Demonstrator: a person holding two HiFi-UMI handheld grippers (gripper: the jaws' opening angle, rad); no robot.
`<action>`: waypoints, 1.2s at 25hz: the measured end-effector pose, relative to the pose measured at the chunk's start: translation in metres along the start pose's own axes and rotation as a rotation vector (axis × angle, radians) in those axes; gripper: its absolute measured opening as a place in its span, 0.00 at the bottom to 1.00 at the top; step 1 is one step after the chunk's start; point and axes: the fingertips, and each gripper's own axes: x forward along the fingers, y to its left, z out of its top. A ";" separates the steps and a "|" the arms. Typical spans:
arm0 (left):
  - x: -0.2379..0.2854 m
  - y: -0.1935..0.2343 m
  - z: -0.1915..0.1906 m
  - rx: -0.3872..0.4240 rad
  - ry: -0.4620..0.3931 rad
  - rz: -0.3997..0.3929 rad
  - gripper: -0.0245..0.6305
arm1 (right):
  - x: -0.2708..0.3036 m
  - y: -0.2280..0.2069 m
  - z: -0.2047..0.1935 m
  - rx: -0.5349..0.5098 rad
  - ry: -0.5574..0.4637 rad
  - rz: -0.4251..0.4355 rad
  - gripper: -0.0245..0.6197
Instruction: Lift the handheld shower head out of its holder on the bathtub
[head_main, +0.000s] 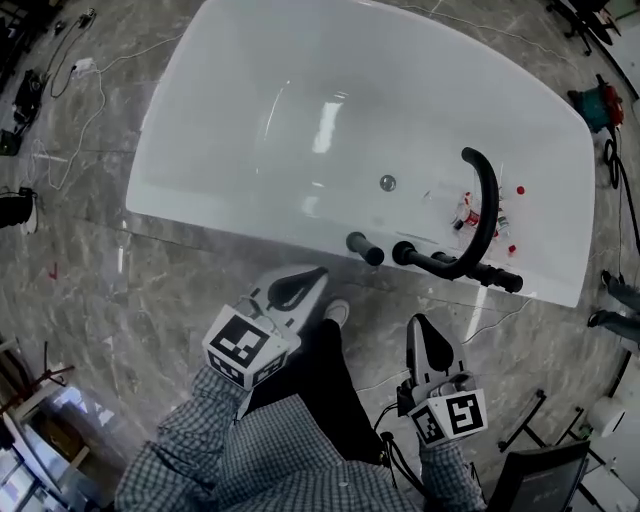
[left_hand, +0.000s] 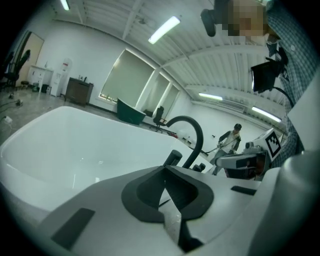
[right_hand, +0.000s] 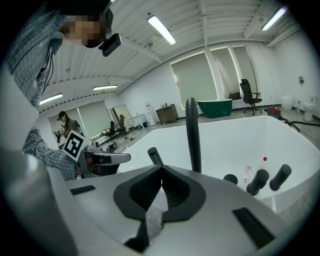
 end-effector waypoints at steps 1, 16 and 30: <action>0.004 0.007 -0.005 0.016 0.005 -0.001 0.04 | 0.005 -0.002 -0.003 0.004 0.001 -0.003 0.06; 0.075 0.054 -0.057 0.207 0.051 -0.028 0.04 | 0.068 -0.034 -0.032 0.034 -0.027 -0.002 0.06; 0.120 0.051 -0.103 0.450 0.193 -0.099 0.22 | 0.083 -0.062 -0.075 0.117 0.001 -0.014 0.06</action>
